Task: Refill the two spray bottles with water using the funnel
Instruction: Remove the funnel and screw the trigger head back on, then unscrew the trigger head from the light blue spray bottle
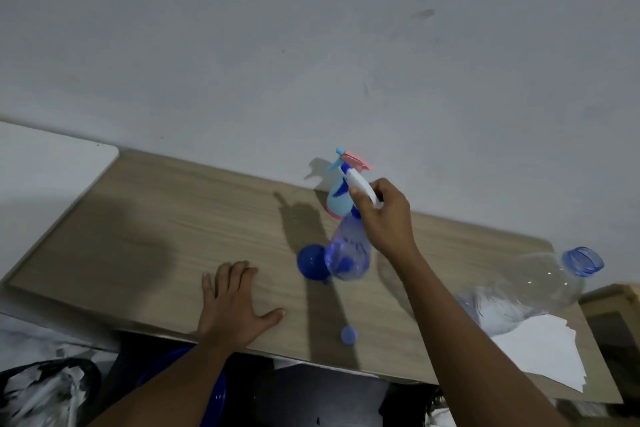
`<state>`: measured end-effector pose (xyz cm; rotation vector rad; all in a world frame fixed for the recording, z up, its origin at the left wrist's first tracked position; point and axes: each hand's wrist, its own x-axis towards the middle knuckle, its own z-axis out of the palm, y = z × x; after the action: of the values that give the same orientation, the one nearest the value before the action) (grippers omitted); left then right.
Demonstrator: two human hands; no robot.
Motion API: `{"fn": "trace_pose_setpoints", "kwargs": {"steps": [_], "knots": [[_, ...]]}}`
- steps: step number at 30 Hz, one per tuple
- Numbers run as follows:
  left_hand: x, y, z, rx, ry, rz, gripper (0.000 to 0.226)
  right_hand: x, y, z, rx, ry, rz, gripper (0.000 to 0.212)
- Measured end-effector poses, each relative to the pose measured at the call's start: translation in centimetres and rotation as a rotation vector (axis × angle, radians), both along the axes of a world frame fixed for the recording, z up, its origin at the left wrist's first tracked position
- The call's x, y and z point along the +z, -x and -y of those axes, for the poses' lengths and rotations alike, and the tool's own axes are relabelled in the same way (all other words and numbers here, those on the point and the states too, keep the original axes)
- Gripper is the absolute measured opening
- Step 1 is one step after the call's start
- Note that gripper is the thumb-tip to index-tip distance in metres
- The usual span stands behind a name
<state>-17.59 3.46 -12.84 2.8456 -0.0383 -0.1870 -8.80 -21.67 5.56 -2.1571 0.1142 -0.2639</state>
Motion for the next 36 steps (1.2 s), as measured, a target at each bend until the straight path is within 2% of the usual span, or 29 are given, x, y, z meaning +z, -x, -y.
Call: {"fn": "trace_pose_setpoints", "kwargs": {"steps": [5, 12, 19, 26, 29, 33, 36], "knots": [[0.0, -0.3, 0.1, 0.023, 0.014, 0.030, 0.100, -0.1, -5.2, -3.2, 0.108, 0.043, -0.003, 0.022], [0.0, -0.7, -0.3, 0.033, 0.061, 0.016, 0.109, -1.1, -10.9, -7.2, 0.126, 0.100, 0.040, 0.035], [-0.4, -0.8, -0.3, 0.016, 0.055, 0.050, 0.108, -2.8, -13.8, -8.5, 0.141, 0.148, -0.056, 0.034], [-0.2, -0.7, -0.2, 0.023, 0.047, 0.070, 0.106, -3.0, -14.2, -8.5, 0.114, 0.096, -0.050, 0.019], [-0.5, -0.5, -0.4, 0.015, 0.065, 0.079, 0.106, -2.4, -13.7, -8.0, 0.141, 0.169, -0.065, 0.027], [-0.3, -0.5, -0.5, 0.025, 0.076, 0.061, 0.107, -1.4, -12.6, -6.6, 0.135, 0.339, -0.044, 0.062], [-0.3, -0.5, -0.3, 0.056, 0.086, 0.051, 0.094, -1.0, -10.6, -4.3, 0.024, 0.271, 0.166, 0.053]]}}
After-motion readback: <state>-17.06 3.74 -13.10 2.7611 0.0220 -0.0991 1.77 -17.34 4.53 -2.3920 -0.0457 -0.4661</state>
